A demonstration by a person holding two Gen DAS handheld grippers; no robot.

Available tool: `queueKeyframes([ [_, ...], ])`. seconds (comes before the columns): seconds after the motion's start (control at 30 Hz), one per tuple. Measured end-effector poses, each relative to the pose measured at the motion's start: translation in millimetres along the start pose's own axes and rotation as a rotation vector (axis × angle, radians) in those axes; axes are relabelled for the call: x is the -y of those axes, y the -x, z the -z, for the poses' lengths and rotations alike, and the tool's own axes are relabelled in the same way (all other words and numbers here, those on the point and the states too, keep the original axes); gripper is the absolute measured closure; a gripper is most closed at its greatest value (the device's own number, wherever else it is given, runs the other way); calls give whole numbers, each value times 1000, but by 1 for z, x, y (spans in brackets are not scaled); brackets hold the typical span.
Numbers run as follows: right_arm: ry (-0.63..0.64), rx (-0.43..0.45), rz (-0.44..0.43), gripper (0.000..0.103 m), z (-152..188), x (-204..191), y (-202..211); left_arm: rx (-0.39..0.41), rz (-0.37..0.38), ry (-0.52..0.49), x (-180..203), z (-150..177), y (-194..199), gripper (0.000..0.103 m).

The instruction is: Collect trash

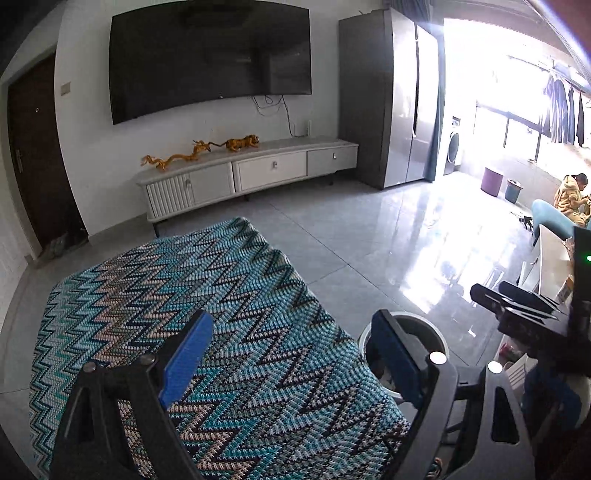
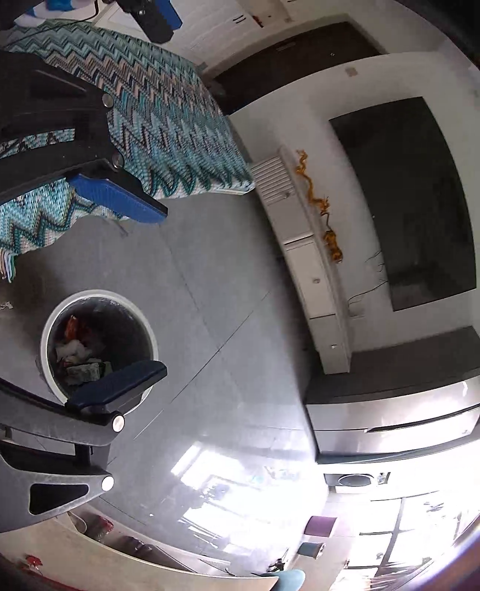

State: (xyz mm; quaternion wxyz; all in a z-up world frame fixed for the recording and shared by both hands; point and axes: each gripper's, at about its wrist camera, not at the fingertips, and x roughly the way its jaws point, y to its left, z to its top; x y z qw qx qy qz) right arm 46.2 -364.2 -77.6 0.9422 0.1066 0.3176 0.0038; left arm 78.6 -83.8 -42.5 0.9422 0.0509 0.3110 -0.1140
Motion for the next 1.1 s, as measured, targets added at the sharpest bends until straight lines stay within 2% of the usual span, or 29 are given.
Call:
queueKeyframes([
  [0.13, 18, 65, -19, 18, 0, -20, 25, 32, -33, 2, -3, -1, 11, 15],
  [0.43, 86, 116, -28, 7, 7, -61, 41, 70, -77, 12, -15, 4, 28, 15],
  [0.8, 100, 105, 29, 4, 18, -68, 36, 96, -105, 36, -26, 17, 34, 13],
  [1.1, 95, 146, 83, 0, 17, -66, 43, 133, -132, 59, -32, 21, 42, 9],
])
